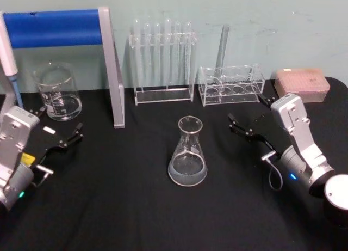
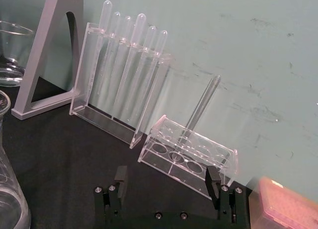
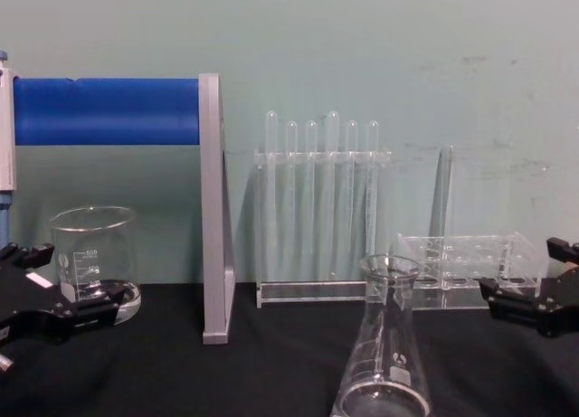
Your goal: Grasp the erlenmeyer flask with one hand, shake it three times, then place it back.
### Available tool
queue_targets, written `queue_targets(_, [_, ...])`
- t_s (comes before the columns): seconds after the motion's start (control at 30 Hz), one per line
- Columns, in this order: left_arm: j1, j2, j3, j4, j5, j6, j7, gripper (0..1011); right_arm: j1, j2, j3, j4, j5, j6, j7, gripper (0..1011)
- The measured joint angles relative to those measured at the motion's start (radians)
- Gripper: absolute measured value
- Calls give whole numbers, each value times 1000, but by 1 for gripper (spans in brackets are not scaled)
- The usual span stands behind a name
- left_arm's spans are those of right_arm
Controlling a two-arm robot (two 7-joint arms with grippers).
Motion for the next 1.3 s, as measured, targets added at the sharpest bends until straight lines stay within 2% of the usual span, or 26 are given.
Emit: queue_targets(1.3, [0,0,0,0,0,0,0,1001,0,0,0,0,0,0,0,1002])
